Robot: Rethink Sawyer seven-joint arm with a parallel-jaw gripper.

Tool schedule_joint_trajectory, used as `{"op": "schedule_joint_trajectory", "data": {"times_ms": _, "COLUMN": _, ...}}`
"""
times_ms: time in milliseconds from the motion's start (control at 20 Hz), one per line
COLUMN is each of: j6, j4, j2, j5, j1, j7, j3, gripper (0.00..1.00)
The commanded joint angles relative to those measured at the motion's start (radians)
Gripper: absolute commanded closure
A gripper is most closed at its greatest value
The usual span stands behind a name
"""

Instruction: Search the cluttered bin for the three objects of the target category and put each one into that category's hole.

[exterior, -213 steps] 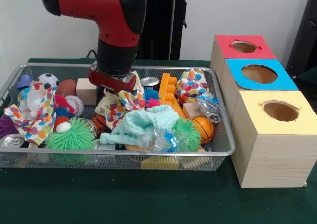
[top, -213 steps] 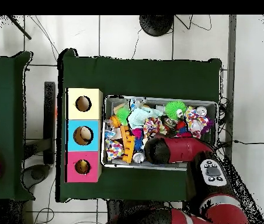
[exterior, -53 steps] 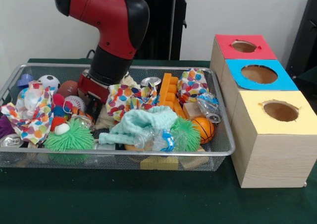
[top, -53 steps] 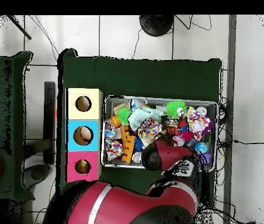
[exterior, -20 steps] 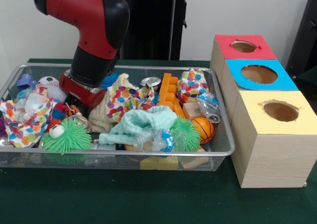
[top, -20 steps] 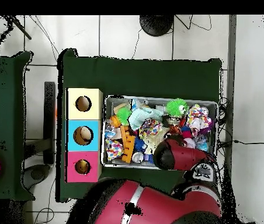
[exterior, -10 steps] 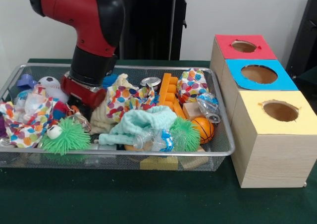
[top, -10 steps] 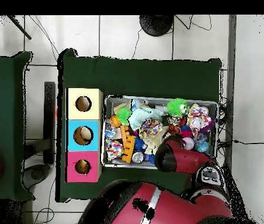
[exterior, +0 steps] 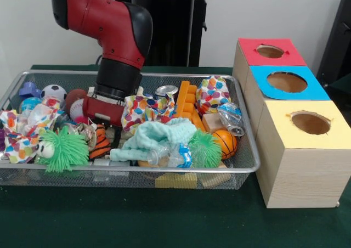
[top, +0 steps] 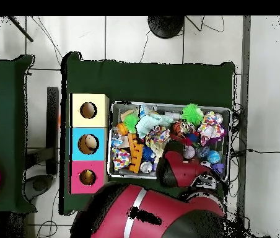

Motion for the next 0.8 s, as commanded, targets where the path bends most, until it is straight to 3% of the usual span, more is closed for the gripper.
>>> {"op": "schedule_joint_trajectory", "data": {"times_ms": 50, "j6": -0.094, "j4": -0.025, "j2": 0.042, "j5": 0.061, "j1": -0.002, "j7": 0.067, "j3": 0.011, "gripper": 0.00}}
{"op": "schedule_joint_trajectory", "data": {"times_ms": 100, "j6": -0.051, "j4": -0.026, "j2": 0.036, "j5": 0.047, "j1": -0.008, "j7": 0.071, "j3": 0.017, "gripper": 0.00}}
{"op": "schedule_joint_trajectory", "data": {"times_ms": 150, "j6": -0.007, "j4": -0.028, "j2": 0.030, "j5": 0.033, "j1": -0.015, "j7": 0.076, "j3": 0.022, "gripper": 1.00}}
{"op": "schedule_joint_trajectory", "data": {"times_ms": 350, "j6": 0.065, "j4": -0.030, "j2": 0.014, "j5": 0.010, "j1": -0.028, "j7": 0.081, "j3": 0.036, "gripper": 1.00}}
{"op": "schedule_joint_trajectory", "data": {"times_ms": 700, "j6": 0.076, "j4": -0.025, "j2": 0.010, "j5": 0.016, "j1": -0.020, "j7": 0.083, "j3": 0.033, "gripper": 1.00}}
{"op": "schedule_joint_trajectory", "data": {"times_ms": 800, "j6": 0.099, "j4": -0.004, "j2": -0.020, "j5": 0.013, "j1": -0.032, "j7": 0.113, "j3": 0.063, "gripper": 1.00}}
